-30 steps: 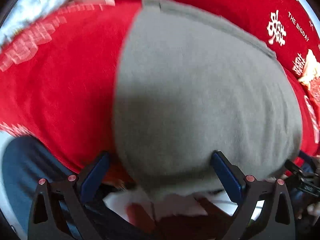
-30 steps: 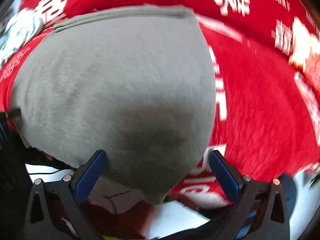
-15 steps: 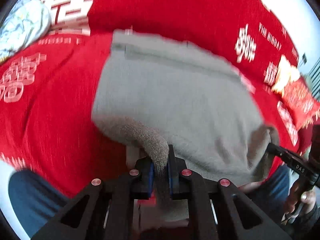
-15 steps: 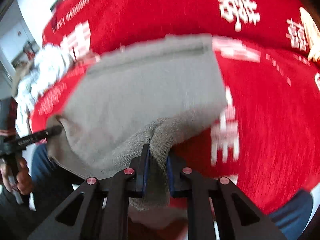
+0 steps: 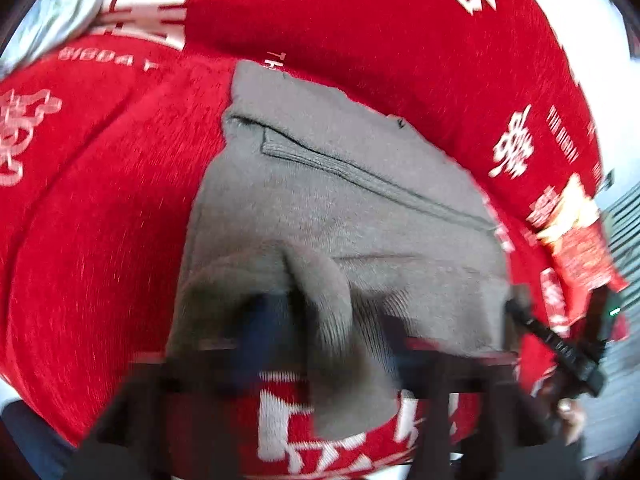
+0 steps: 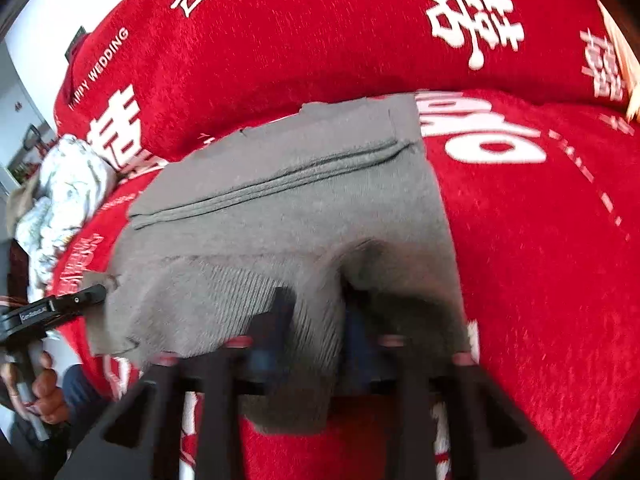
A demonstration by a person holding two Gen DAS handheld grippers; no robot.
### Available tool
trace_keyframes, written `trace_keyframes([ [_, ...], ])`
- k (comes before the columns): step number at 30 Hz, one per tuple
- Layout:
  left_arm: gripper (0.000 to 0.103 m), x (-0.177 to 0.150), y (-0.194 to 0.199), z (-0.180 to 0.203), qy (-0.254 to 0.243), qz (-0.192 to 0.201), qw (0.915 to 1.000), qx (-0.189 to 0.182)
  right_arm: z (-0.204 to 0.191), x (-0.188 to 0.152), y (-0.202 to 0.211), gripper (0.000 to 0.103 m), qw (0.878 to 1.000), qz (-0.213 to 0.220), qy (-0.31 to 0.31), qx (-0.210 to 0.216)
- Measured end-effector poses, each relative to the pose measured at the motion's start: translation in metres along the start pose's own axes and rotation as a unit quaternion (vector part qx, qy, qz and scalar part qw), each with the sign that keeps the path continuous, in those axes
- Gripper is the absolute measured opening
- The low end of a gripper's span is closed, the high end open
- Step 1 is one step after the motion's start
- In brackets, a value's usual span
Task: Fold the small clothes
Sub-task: 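Lift the hem with both tools and fold it over toward the collar, then hold the folded hem down on the sweater with both tools closed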
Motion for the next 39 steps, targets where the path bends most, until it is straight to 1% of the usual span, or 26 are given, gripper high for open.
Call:
trace_keyframes([
  [1,0.094,-0.006,0.011,-0.005,0.017,0.021,0.9996,-0.007,0.003,-0.002,0.004,0.069,1.000,0.007,-0.005,0.005],
  [2,0.094,-0.010,0.018,-0.007,0.023,0.033,0.9992,-0.007,0.004,-0.005,0.010,0.073,1.000,0.016,-0.008,0.006],
  [4,0.094,-0.016,0.023,-0.007,0.023,0.029,0.9992,-0.011,0.008,-0.012,0.020,0.073,1.000,0.024,-0.013,0.005],
  [7,0.094,-0.026,0.020,-0.002,0.028,0.012,0.9995,-0.013,0.012,-0.017,0.025,0.073,0.999,0.016,-0.025,0.018],
  [10,0.094,-0.030,0.010,0.012,0.013,0.000,0.9998,-0.018,0.008,-0.020,0.024,0.073,0.999,0.007,-0.022,0.024],
  [13,0.094,-0.027,-0.005,0.024,0.005,-0.010,0.9999,-0.003,0.004,-0.019,0.017,0.072,1.000,0.000,-0.015,0.026],
  [15,0.094,-0.024,-0.011,0.028,0.004,-0.012,0.9999,0.003,0.002,-0.019,0.011,0.067,1.000,-0.007,-0.014,0.025],
  [16,0.094,-0.022,-0.013,0.030,0.003,-0.010,0.9999,0.006,0.000,-0.019,0.009,0.060,0.999,-0.010,-0.013,0.032],
  [17,0.086,-0.020,-0.014,0.031,0.003,-0.008,0.9999,0.009,-0.002,-0.020,0.007,0.050,0.999,-0.014,-0.010,0.039],
  [18,0.067,-0.018,-0.015,0.031,0.002,-0.008,0.9999,0.011,-0.004,-0.020,0.004,0.044,0.999,-0.019,-0.006,0.043],
  [19,0.056,-0.016,-0.014,0.031,0.001,-0.010,0.9998,0.016,-0.006,-0.020,0.001,0.033,0.999,-0.024,0.001,0.044],
  [20,0.035,-0.015,-0.013,0.030,0.002,-0.009,0.9998,0.018,-0.008,-0.019,0.000,0.027,0.999,-0.026,0.007,0.043],
  [21,0.024,-0.015,-0.011,0.028,0.004,-0.008,0.9999,0.014,-0.010,-0.019,0.001,0.025,0.999,-0.026,0.011,0.046],
  [22,0.023,-0.014,-0.008,0.025,0.009,-0.006,0.9999,0.007,-0.010,-0.019,0.003,0.022,0.998,-0.024,0.012,0.051],
  [24,0.023,-0.014,-0.004,0.023,0.011,0.000,0.9999,0.007,-0.011,-0.018,0.008,0.021,0.998,-0.018,0.012,0.056],
  [25,0.019,-0.015,-0.001,0.023,0.009,0.003,0.9999,0.003,-0.010,-0.017,0.012,0.020,0.998,-0.013,0.012,0.057],
  [26,0.011,-0.015,0.000,0.023,0.008,0.003,1.0000,-0.001,-0.010,-0.017,0.015,0.019,0.998,-0.010,0.012,0.058],
  [29,0.011,-0.014,0.006,0.023,0.007,0.014,0.9998,-0.013,-0.009,-0.015,0.024,0.018,0.998,0.003,0.008,0.063],
  [31,0.011,-0.012,0.012,0.024,0.002,0.030,0.9994,-0.015,-0.008,-0.011,0.030,0.018,0.998,0.015,0.002,0.065],
  [33,0.011,-0.008,0.021,0.029,-0.006,0.054,0.9984,-0.019,-0.006,-0.005,0.037,0.018,0.997,0.031,-0.007,0.065],
  [36,0.011,0.004,0.027,0.032,-0.015,0.074,0.9971,-0.010,-0.004,0.006,0.041,0.017,0.997,0.047,-0.017,0.064],
  [39,0.011,0.018,0.028,0.035,-0.019,0.084,0.9963,-0.001,-0.005,0.017,0.042,0.017,0.996,0.054,-0.020,0.060],
])
Point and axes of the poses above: each gripper's, at about its wrist camera, not at the fingertips, and y roughly against the way its jaws point, z to its right, x to its top, the point moved 1 cm from there along -y, roughly the way its jaws point, and after that the axes turned 6 degrees about -x, right-handed, at the moved point
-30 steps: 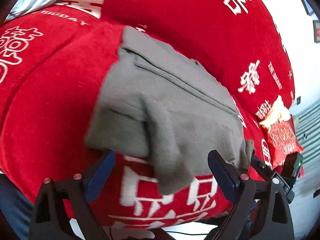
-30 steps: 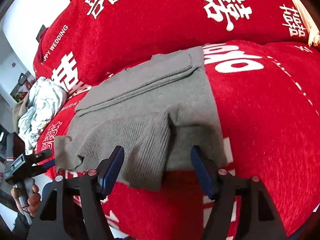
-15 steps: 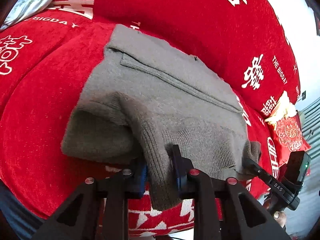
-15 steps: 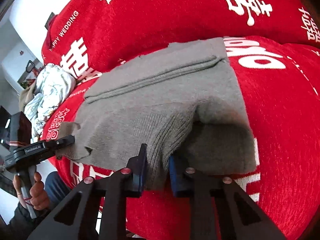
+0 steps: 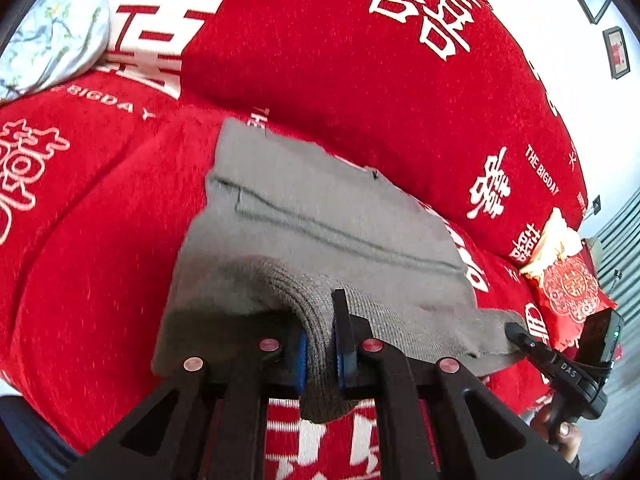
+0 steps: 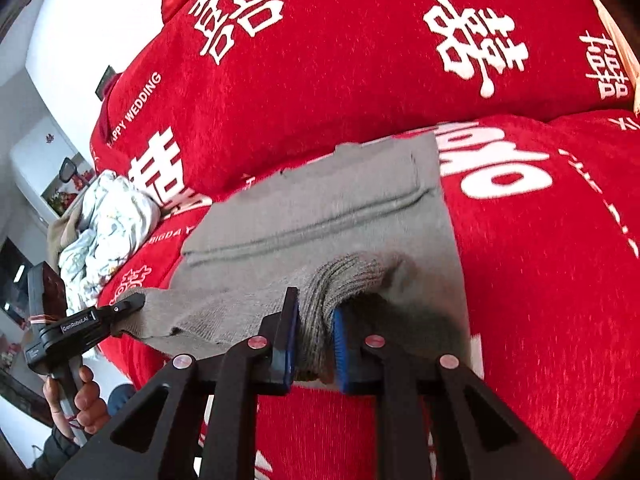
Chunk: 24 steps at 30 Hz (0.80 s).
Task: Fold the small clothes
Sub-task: 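Hold the folded hem down on the sweater with both tools closed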
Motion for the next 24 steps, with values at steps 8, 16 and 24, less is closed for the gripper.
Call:
trace_keyframes([
  [8,0.011,0.018,-0.013,0.009,-0.018,0.008,0.9994,0.029,0.003,0.020,-0.012,0.017,1.000,0.006,-0.012,-0.026],
  [16,0.011,0.035,-0.030,0.012,-0.021,0.006,0.9981,0.057,0.000,0.044,-0.028,0.017,0.999,-0.001,-0.007,-0.049],
  [24,0.011,0.055,-0.037,0.010,-0.012,0.004,0.9985,0.054,-0.005,0.063,-0.038,0.017,0.999,-0.002,-0.005,-0.054],
])
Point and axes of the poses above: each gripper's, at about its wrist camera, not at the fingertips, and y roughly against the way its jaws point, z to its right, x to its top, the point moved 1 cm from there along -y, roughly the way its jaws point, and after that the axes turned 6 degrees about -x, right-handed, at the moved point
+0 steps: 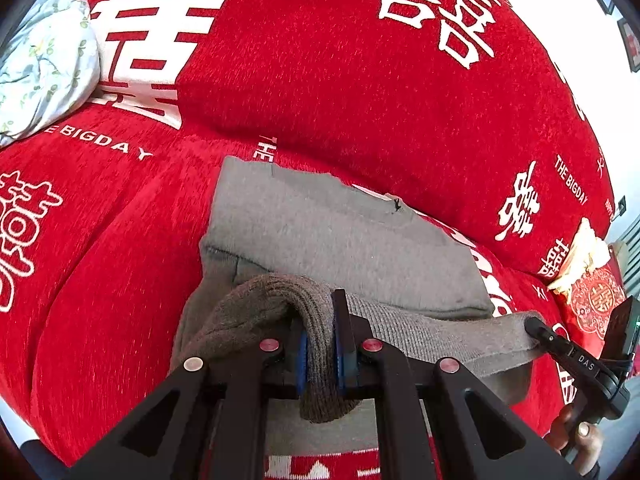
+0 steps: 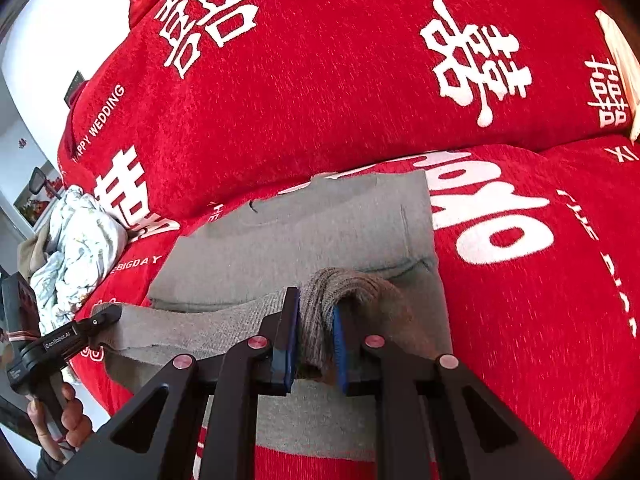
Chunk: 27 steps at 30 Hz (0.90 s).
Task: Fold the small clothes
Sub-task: 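Hold the folded hem down on the sweater with both tools closed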
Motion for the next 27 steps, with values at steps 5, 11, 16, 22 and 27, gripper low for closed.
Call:
trace_keyframes([
  [5,0.011,0.012,-0.006,0.003,-0.003,0.000,1.0000,0.002,-0.002,0.011,-0.010,0.017,1.000,-0.003,-0.001,-0.006],
  [11,0.011,0.028,-0.018,0.006,-0.004,-0.005,0.9999,0.011,-0.004,0.024,-0.024,0.017,1.000,-0.008,0.002,-0.016],
  [16,0.011,0.040,-0.031,0.009,-0.012,-0.014,0.9995,0.024,-0.005,0.035,-0.038,0.017,1.000,-0.015,0.002,-0.025],
  [22,0.011,0.054,-0.046,0.009,-0.014,-0.027,0.9991,0.030,-0.005,0.048,-0.054,0.017,0.999,-0.023,-0.004,-0.031],
  [27,0.011,0.065,-0.055,0.009,-0.015,-0.032,0.9989,0.032,-0.008,0.060,-0.059,0.017,0.999,-0.023,-0.004,-0.033],
])
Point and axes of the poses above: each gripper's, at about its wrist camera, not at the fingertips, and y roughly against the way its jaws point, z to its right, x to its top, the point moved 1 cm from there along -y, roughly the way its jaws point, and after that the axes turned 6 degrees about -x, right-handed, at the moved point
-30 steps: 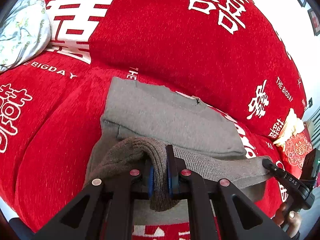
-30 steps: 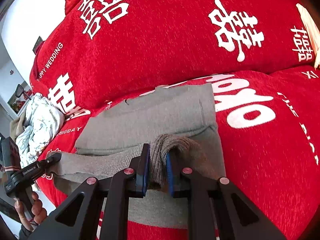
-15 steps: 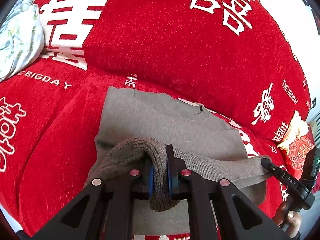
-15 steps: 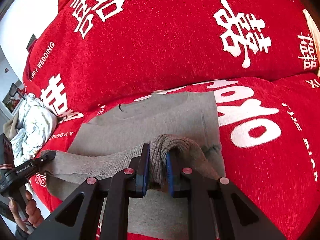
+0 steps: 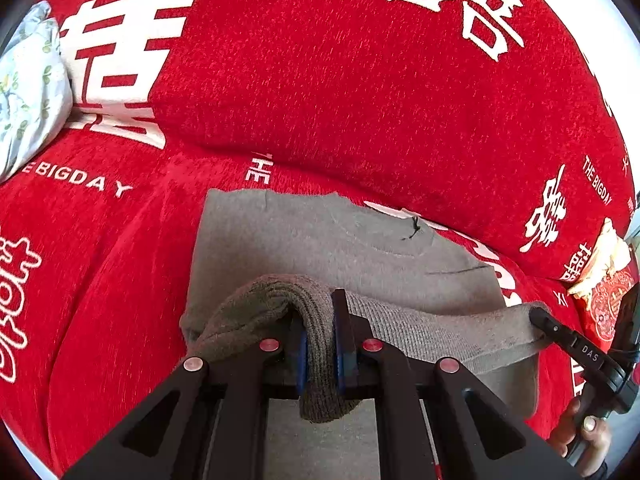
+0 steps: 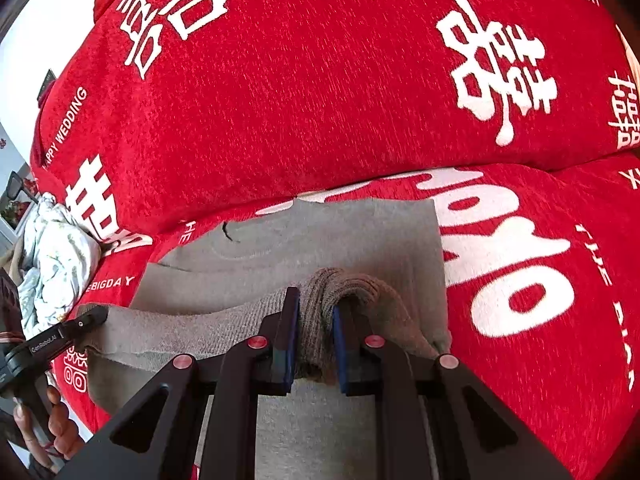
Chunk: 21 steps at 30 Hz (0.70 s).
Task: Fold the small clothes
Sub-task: 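Hold the folded hem down on the sweater with both tools closed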
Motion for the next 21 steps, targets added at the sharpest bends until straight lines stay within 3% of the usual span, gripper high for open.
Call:
trace_keyframes([
  [21,0.011,0.040,-0.044,0.001,-0.011,-0.018,0.9996,0.018,0.001,0.039,-0.050,0.017,1.000,-0.018,-0.008,-0.015],
])
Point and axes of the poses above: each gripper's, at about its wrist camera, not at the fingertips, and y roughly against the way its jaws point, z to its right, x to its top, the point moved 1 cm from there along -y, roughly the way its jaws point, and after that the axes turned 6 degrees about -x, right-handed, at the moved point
